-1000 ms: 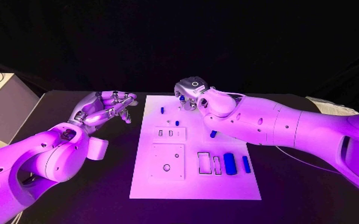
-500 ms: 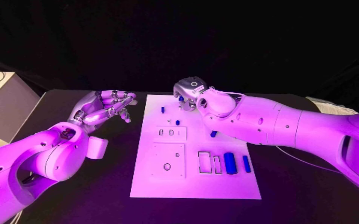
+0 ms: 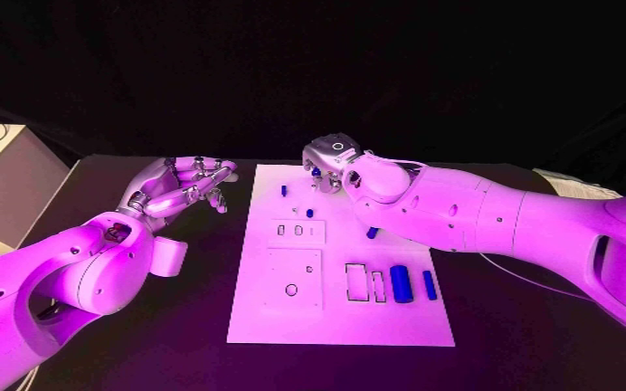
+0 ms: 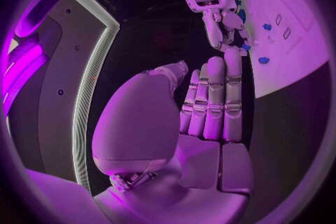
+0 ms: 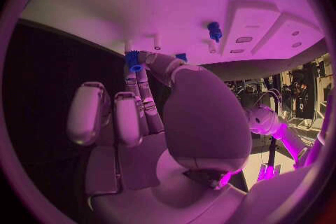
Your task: Assemble the parts on the task board
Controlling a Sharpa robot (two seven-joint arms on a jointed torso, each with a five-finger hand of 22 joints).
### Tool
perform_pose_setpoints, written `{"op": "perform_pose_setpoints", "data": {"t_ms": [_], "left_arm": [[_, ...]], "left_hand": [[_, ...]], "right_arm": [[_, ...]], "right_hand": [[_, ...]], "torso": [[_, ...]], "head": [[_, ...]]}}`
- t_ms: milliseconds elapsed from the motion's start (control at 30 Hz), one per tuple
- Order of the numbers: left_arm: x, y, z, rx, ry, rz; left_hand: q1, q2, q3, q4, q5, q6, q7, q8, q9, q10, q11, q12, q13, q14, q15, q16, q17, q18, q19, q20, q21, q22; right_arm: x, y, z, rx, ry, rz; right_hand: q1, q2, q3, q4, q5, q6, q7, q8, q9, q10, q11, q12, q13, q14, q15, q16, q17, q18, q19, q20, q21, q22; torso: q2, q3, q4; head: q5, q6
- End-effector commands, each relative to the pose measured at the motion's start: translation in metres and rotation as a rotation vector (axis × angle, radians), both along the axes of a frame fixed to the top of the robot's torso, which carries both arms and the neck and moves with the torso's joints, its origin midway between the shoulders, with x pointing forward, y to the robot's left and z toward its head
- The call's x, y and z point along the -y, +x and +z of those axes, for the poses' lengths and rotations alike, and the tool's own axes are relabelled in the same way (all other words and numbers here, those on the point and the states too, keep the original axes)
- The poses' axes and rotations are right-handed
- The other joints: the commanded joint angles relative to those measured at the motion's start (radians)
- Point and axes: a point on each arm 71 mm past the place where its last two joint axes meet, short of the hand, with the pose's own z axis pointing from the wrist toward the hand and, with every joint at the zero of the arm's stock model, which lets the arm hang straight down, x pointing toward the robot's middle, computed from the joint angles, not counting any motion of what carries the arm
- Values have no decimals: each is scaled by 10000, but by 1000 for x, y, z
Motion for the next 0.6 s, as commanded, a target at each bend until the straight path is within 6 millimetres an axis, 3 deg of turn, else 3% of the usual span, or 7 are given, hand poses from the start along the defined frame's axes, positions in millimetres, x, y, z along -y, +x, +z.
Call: {"op": "perform_pose_setpoints", "data": {"t_ms": [33,600], "left_arm": [[2,-1,1,59,-22,-193],[1,0,1,52,-6,-162]], "left_hand": [[38,-45,48,2,-54,-32,-3,-66,20,-3,-7,-51,14,-23,-24,48,14,45,-65,2,75,20],[38,-45,48,2,-54,-32,-3,-66,20,-3,-7,-51,14,-23,-24,48,14,45,-65,2,75,20]], "right_arm": [[-1,-1,-2,-89,-205,92],[3,0,-2,-64,-205,-1]], "right_hand": [[-6,-20,32,29,-25,-14,27,18,8,489,-388,59,260,327,-21,67,-7,-103,60,26,49,-14],[-8,-12,46,26,-19,-10,18,21,23,514,-398,61,272,324,-26,69,-13,-102,57,25,50,-11]], "torso": [[-10,-2,3],[-24,-14,20]], "head": [[0,-15],[-27,12]]}}
